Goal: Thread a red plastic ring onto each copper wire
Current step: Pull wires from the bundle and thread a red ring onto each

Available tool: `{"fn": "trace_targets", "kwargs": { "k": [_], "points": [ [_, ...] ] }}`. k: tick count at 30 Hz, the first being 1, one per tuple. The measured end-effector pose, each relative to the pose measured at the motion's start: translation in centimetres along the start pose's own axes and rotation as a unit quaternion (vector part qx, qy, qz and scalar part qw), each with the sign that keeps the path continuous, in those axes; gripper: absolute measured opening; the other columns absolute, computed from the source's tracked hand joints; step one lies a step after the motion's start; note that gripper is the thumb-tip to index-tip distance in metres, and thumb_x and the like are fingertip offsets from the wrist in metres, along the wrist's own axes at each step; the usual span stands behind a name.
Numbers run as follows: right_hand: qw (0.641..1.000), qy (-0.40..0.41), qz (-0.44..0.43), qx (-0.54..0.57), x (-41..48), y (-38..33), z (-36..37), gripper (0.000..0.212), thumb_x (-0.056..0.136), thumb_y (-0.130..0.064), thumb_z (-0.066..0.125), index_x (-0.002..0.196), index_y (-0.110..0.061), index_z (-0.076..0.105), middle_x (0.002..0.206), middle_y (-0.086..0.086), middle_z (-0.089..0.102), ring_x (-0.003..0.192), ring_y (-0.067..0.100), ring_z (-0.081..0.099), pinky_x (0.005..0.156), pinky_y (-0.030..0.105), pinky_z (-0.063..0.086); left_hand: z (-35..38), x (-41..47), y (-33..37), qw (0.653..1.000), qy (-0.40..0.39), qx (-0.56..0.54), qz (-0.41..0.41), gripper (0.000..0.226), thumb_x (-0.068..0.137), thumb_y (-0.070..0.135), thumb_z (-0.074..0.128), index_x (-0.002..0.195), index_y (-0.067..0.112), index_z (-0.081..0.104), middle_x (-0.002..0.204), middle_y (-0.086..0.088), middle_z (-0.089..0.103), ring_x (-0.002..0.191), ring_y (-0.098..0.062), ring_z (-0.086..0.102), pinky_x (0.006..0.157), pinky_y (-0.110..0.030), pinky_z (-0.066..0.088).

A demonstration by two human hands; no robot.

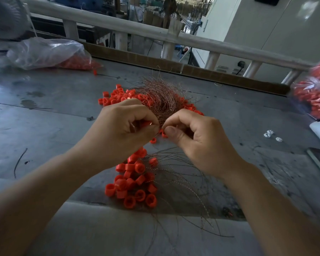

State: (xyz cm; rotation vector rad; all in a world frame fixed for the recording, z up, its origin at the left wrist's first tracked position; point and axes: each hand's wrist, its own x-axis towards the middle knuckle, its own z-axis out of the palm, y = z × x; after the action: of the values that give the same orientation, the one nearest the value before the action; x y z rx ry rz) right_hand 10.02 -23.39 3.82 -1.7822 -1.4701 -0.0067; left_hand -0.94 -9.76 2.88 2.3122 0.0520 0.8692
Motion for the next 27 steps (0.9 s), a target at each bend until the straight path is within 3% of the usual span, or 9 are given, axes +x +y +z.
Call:
{"fn": "trace_targets", "kwargs": {
  "k": [2, 4, 9, 13, 16, 19, 21, 24, 27],
  "points": [
    [1.0, 0.013, -0.011, -0.005, 0.1, -0.3, 0.2, 0.009, 0.082, -0.017, 0.06, 0.077, -0.011, 0.063, 0.064, -0.018, 0.053, 0.063, -0.001, 0.053, 0.057, 0.008, 0.038, 0.1, -0.1, 0.1, 1.0, -0.006, 0.01, 0.001, 0.008, 0.074, 0.02, 0.059, 0.072, 0.026, 0.063, 0.072, 0.012, 0.055, 0.071, -0.008, 0.054, 0.059, -0.014, 0.043],
    [0.999, 0.018, -0.014, -0.022, 0.1, -0.5, 0.4, 0.011, 0.082, -0.018, 0.061, 0.075, -0.01, 0.063, 0.067, -0.01, 0.055, 0.064, 0.005, 0.051, 0.057, 0.012, 0.038, 0.1, -0.1, 0.2, 1.0, -0.01, 0.018, 0.005, 0.007, 0.073, 0.02, 0.059, 0.07, 0.021, 0.066, 0.071, 0.012, 0.054, 0.07, -0.009, 0.053, 0.058, -0.016, 0.043],
    [0.995, 0.027, -0.011, -0.093, 0.0, -0.6, 0.8, 0.014, 0.08, -0.016, 0.06, 0.067, -0.012, 0.057, 0.059, -0.018, 0.042, 0.052, 0.001, 0.041, 0.051, 0.011, 0.032, 0.4, -0.1, 0.3, 0.999, -0.023, 0.048, -0.004, 0.009, 0.072, 0.022, 0.059, 0.066, 0.019, 0.064, 0.063, 0.018, 0.049, 0.066, 0.006, 0.05, 0.058, -0.005, 0.037],
    [0.993, 0.031, -0.002, -0.115, 0.0, -0.9, 0.7, 0.018, 0.081, -0.012, 0.061, 0.065, -0.015, 0.053, 0.058, -0.018, 0.041, 0.051, 0.0, 0.04, 0.05, 0.016, 0.034, 0.3, -0.1, 0.2, 0.998, -0.014, 0.057, -0.034, 0.012, 0.076, 0.017, 0.064, 0.064, 0.014, 0.065, 0.064, 0.015, 0.053, 0.066, 0.007, 0.052, 0.06, -0.004, 0.038],
    [0.995, 0.03, 0.019, -0.094, -0.1, -0.7, 0.2, 0.019, 0.082, -0.013, 0.061, 0.065, -0.017, 0.054, 0.059, -0.012, 0.049, 0.053, 0.006, 0.045, 0.051, 0.02, 0.038, 0.2, 0.0, 0.3, 0.997, -0.011, 0.012, -0.071, 0.013, 0.072, 0.013, 0.058, 0.061, 0.017, 0.065, 0.059, 0.012, 0.056, 0.063, 0.005, 0.054, 0.057, -0.007, 0.04],
    [0.995, 0.018, 0.026, -0.092, 0.0, -0.7, 0.1, 0.019, 0.082, -0.014, 0.062, 0.065, -0.018, 0.054, 0.059, -0.014, 0.047, 0.053, 0.005, 0.044, 0.051, 0.017, 0.035, 0.2, 0.1, 0.2, 0.99, -0.034, -0.042, -0.131, 0.016, 0.071, 0.019, 0.061, 0.055, 0.023, 0.064, 0.057, 0.006, 0.059, 0.051, -0.006, 0.05, 0.049, -0.021, 0.041],
    [0.995, 0.018, 0.019, -0.098, -0.1, -0.8, 0.1, 0.018, 0.081, -0.015, 0.06, 0.064, -0.018, 0.053, 0.059, -0.015, 0.045, 0.053, 0.003, 0.043, 0.052, 0.014, 0.033, -0.1, 0.3, 0.2, 0.967, -0.071, -0.142, -0.2, 0.018, 0.074, 0.02, 0.065, 0.056, 0.019, 0.066, 0.049, 0.003, 0.051, 0.045, -0.012, 0.042, 0.046, -0.028, 0.037],
    [0.996, 0.022, 0.007, -0.088, -0.1, -0.8, -0.1, 0.015, 0.08, -0.019, 0.057, 0.066, -0.016, 0.055, 0.061, -0.015, 0.047, 0.056, 0.003, 0.044, 0.053, 0.013, 0.036, -0.3, 0.5, -0.1, 0.926, -0.11, -0.238, -0.27, 0.027, 0.078, 0.008, 0.058, 0.053, 0.015, 0.066, 0.052, -0.002, 0.049, 0.042, -0.01, 0.041, 0.039, -0.02, 0.035],
    [0.996, 0.015, -0.004, -0.092, -0.2, -0.9, -0.2, 0.015, 0.081, -0.018, 0.057, 0.066, -0.017, 0.053, 0.061, -0.017, 0.043, 0.056, 0.001, 0.043, 0.054, 0.011, 0.034, -0.1, 0.6, -0.2, 0.927, -0.116, -0.23, -0.272, 0.021, 0.072, 0.009, 0.057, 0.053, 0.011, 0.064, 0.055, -0.009, 0.047, 0.042, -0.011, 0.039, 0.037, -0.017, 0.031]
  ]
}}
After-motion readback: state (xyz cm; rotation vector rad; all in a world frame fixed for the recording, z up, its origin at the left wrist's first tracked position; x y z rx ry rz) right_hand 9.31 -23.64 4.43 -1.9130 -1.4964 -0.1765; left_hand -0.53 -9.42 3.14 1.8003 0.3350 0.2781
